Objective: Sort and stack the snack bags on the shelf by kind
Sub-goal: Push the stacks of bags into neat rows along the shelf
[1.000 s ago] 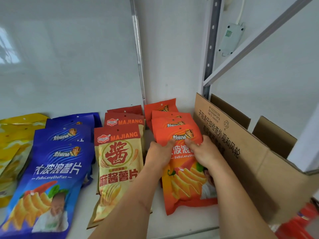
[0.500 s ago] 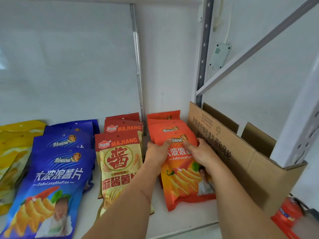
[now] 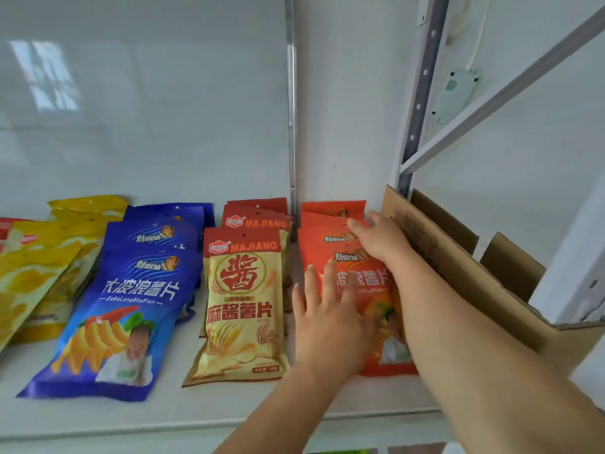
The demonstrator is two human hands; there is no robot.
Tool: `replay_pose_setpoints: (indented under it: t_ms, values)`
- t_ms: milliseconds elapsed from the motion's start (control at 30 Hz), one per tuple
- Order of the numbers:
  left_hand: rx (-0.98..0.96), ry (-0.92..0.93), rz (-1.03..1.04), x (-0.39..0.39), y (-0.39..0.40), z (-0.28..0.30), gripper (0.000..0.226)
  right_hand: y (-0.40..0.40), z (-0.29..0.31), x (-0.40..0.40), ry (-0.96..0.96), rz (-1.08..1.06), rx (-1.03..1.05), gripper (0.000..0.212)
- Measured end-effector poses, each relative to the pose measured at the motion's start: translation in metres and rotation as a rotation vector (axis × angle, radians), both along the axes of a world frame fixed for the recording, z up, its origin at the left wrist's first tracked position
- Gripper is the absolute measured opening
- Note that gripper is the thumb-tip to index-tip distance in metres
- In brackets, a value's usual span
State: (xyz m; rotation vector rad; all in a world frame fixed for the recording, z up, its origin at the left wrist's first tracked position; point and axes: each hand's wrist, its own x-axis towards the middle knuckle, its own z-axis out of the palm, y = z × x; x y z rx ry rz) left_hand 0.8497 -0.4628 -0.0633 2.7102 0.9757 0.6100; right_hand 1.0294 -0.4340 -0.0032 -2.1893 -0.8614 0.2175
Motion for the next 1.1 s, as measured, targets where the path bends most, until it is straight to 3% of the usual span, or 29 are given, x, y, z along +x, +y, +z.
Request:
replay_pose_setpoints:
  t_ms: [100,233,767,900,1100]
  values:
    - [0.028,0.175,-0.047,-0.003,-0.008,-0.01,0.069,0.009,-0.003,0.009,0.017,0.035,-0.049,0.075]
    - [-0.003,0.235,-0.054,0.0,0.003,-0.013,0.074,0.015,-0.008,0.019,0.081,0.078,-0.109,0.074]
    - [-0.199,0.242,-0.08,0.011,0.03,-0.022,0.072,0.05,-0.025,0.043,0.11,0.154,-0.14,0.081]
    - [-0.198,0.281,-0.13,0.011,0.029,-0.015,0.06,0.055,-0.033,0.047,0.129,0.149,-0.139,0.08]
    - [-0.262,0.237,-0.103,0.015,0.033,-0.022,0.073,0.058,-0.039,0.052,0.176,0.15,-0.118,0.08]
